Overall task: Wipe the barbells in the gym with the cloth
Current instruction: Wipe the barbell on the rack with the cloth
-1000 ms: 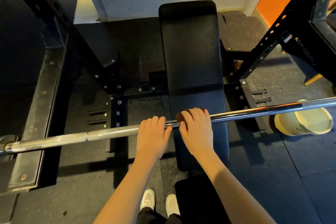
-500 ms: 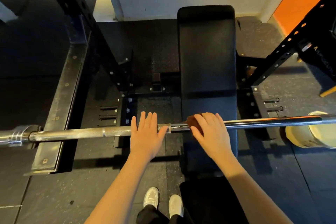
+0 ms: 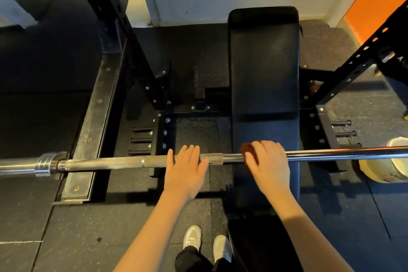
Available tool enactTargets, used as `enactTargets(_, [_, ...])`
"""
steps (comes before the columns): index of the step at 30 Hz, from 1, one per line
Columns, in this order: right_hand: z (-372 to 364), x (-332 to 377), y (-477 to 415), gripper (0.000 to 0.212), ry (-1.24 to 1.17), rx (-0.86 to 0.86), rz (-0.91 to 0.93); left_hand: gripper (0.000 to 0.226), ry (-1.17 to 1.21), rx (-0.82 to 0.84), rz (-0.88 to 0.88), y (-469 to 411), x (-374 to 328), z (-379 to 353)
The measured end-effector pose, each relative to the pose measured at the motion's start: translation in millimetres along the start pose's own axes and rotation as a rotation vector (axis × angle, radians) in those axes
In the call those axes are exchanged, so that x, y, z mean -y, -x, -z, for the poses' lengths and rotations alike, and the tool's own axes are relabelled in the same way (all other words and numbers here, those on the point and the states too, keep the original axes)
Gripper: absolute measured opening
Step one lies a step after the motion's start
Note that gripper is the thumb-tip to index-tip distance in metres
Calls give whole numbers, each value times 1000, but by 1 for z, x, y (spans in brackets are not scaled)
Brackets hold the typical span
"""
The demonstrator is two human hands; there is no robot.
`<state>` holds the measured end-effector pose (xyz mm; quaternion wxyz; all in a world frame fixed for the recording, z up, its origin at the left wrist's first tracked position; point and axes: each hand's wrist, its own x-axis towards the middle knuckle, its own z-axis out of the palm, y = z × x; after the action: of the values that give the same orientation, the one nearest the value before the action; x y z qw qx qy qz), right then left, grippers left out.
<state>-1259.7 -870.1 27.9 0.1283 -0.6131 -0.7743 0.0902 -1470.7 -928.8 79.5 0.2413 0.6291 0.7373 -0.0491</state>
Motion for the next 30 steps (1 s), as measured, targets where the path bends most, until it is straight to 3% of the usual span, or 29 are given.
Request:
enactTargets(3, [-12,35,4,26,-16,-72,-149,60,30,-33,27,3,0,-12])
enactTargets(6, [-19,66,12,23,-63,-19,66,62,22,5,31,-1,3,-18])
enactTargets(10, [-5,33,18,33,-27,5,251,75,-71,-52,6,6,19,-17])
enactTargets(15, [-14,57,24,26,10,-2,-17,98,2,-179,161,28,61,-36])
enactTargets(19, [-26,93,33,21,-24,-27,103,83,-21,-183,183,38,57,-52])
enactTargets(23, [-23,70,33,29,41,-25,289,94,2,-212,133,44,64,-51])
enactTargets(28, [-28,88,36,24,-17,-30,107,80,103,-270,183,51,90,-41])
enactTargets(30, [-25,83,37,27,-17,-29,162,80,72,-267,210,53,103,-42])
